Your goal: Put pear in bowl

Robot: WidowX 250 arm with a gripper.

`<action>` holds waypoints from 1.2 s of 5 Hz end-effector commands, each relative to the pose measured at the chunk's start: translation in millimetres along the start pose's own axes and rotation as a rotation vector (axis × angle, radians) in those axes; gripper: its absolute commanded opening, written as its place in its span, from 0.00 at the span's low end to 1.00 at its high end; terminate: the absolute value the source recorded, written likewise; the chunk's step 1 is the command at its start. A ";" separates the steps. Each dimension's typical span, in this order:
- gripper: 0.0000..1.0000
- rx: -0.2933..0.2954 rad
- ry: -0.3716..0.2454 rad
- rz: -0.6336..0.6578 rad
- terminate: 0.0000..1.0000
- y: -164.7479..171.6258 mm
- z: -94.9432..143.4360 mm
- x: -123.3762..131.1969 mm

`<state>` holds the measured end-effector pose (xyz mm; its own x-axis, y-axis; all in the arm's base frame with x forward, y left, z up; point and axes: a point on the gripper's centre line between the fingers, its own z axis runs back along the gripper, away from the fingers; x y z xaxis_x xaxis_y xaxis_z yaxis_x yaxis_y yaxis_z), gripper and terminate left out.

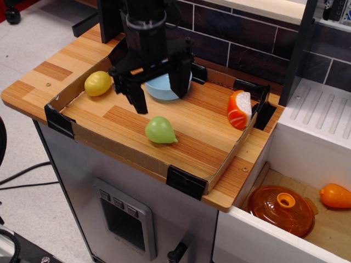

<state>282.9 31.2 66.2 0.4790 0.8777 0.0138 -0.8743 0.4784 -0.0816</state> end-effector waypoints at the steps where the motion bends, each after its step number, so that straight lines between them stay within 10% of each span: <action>1: 1.00 -0.012 -0.042 0.026 0.00 -11.7 -14.7 2.5; 4: 1.00 0.069 -0.069 0.004 0.00 0.3 -43.9 5.6; 5: 0.00 0.063 -0.062 -0.003 0.00 4.4 -45.5 4.6; 6: 0.00 0.056 -0.061 0.000 0.00 6.3 -42.0 5.3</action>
<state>279.7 39.3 10.2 0.4731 0.8797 0.0473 -0.8809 0.4731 0.0128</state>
